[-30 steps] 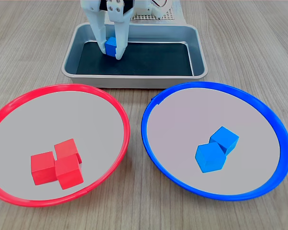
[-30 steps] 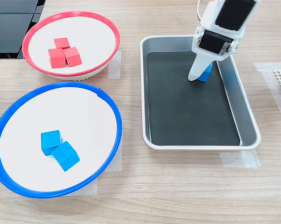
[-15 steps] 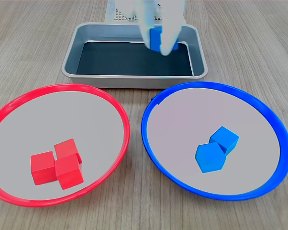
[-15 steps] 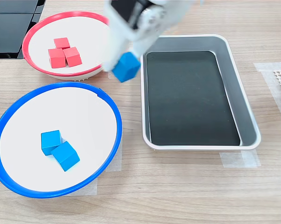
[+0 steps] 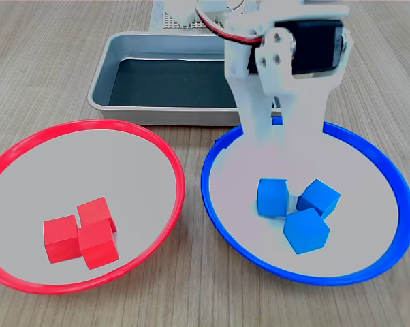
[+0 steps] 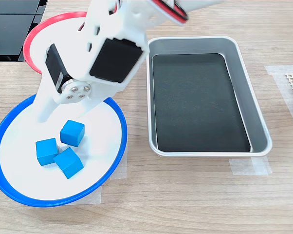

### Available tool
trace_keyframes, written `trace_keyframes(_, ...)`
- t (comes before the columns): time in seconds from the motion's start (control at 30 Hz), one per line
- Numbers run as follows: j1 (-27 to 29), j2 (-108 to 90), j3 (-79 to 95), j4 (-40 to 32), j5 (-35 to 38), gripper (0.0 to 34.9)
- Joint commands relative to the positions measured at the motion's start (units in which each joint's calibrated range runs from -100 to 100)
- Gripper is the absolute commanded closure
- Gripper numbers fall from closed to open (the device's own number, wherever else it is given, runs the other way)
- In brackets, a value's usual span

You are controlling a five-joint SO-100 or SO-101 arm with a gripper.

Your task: Resolve any anomalies and move all blocks to matching dishes

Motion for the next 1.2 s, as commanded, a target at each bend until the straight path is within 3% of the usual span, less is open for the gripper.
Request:
trace_keyframes(0.0,0.2,-5.5,2.8,-2.5,0.4,20.7)
trace_keyframes(0.07,1.0,-12.6,9.3,-6.0,-0.9,30.9)
trace_keyframes(0.1,1.4,-15.8,12.6,-8.2,-1.6,34.3)
trace_keyframes(0.17,2.7,-24.2,23.0,-15.7,-4.9,34.7)
trace_keyframes(0.27,5.7,-46.4,53.5,-33.4,-11.2,34.8)
trace_keyframes(0.43,8.1,-75.1,85.9,-42.8,-12.1,34.9)
trace_keyframes(0.6,10.4,-99.3,104.7,-36.5,-11.4,34.9)
trace_keyframes(0.87,11.9,-122.1,107.2,-6.0,-11.9,34.9)
trace_keyframes(1.07,11.8,-122.3,107.2,0.7,-11.5,34.8)
trace_keyframes(1.17,11.6,-122.3,107.2,0.7,-11.4,34.7)
